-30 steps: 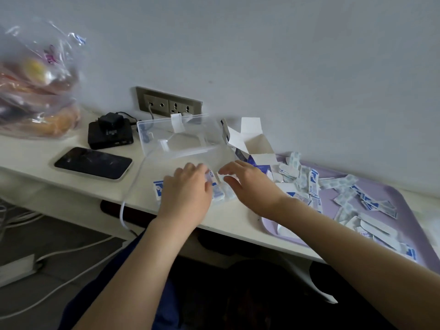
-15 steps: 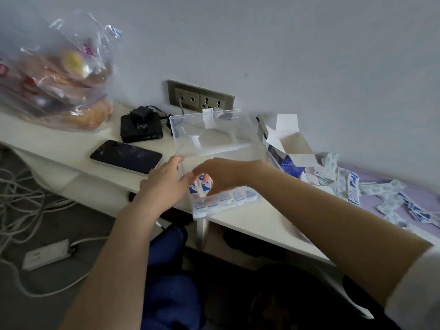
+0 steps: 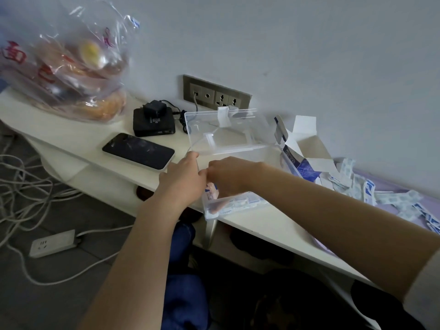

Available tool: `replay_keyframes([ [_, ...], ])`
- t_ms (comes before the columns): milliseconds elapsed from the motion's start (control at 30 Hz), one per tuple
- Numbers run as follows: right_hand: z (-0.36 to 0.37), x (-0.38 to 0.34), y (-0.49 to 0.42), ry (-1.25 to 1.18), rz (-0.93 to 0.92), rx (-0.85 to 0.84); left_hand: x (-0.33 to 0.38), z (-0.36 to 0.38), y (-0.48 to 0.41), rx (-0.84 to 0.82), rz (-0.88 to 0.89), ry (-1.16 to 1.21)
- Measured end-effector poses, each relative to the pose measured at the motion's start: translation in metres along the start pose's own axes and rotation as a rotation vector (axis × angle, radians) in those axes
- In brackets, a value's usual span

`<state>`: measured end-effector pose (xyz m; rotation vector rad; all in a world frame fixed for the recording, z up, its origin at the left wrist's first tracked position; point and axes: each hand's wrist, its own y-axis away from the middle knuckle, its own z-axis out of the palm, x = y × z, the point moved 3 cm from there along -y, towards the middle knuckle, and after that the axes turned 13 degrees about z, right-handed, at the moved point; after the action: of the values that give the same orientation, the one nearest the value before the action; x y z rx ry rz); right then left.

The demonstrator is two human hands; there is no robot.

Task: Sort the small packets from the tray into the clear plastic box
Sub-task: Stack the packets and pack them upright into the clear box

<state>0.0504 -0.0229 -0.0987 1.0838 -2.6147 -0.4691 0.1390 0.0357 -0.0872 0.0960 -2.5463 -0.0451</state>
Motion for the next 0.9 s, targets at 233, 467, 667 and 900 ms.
replay_keyframes([
  [233,-0.005,0.006,0.001,-0.149,-0.005,0.096,0.000,0.000,0.001,0.003,-0.009,0.031],
  [467,-0.003,0.027,0.006,-0.105,-0.008,-0.077,0.004,0.000,0.002,-0.003,-0.009,0.053],
  [667,0.005,0.020,0.002,-0.070,-0.035,-0.035,0.005,0.000,0.002,-0.008,0.002,0.039],
  [900,-0.004,0.031,0.006,-0.376,0.051,0.010,0.004,0.003,0.001,-0.028,0.004,0.023],
])
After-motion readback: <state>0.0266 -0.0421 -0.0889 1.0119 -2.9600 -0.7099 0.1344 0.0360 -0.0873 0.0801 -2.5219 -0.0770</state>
